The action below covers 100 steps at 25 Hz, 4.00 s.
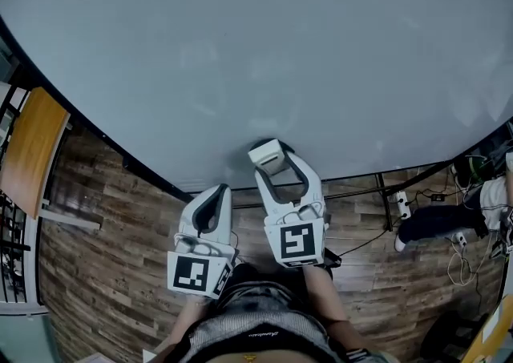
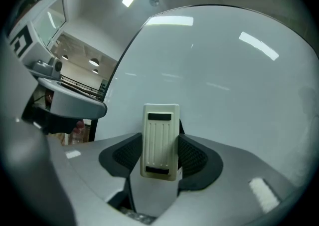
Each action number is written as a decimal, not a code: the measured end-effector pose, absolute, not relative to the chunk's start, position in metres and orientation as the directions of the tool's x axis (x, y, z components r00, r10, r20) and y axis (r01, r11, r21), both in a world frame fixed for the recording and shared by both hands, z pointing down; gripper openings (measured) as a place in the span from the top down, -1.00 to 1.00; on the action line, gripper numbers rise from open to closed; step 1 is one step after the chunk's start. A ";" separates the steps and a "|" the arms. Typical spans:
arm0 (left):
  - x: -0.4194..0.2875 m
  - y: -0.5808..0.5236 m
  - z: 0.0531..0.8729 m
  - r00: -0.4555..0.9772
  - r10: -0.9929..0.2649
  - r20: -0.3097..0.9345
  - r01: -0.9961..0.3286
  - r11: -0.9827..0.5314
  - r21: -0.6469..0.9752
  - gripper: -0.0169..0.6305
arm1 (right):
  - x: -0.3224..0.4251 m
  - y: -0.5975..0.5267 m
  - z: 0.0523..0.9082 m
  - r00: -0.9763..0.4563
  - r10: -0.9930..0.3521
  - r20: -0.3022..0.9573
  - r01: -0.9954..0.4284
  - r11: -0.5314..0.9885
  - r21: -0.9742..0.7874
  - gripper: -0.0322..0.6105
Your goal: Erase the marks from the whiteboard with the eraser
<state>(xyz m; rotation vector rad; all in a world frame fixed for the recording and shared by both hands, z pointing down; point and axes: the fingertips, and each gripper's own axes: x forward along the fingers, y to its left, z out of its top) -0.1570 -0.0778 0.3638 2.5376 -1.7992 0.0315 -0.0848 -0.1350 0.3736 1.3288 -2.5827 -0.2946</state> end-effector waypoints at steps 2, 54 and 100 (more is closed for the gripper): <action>-0.143 -0.085 0.363 0.328 -0.944 0.034 -0.945 -0.328 0.009 0.93 | -0.074 -0.139 0.374 -0.574 -0.813 0.100 -0.769 0.577 0.275 0.17; 0.013 -0.087 0.354 0.301 -0.954 -0.003 -0.952 -0.301 0.061 0.93 | 0.161 -0.181 0.357 -0.415 -0.909 0.046 -0.877 0.413 0.247 0.18; -0.215 -0.086 0.372 0.413 -0.911 -0.004 -0.907 -0.412 0.088 0.93 | -0.051 -0.150 0.362 -0.311 -0.949 0.050 -0.925 0.315 0.214 0.18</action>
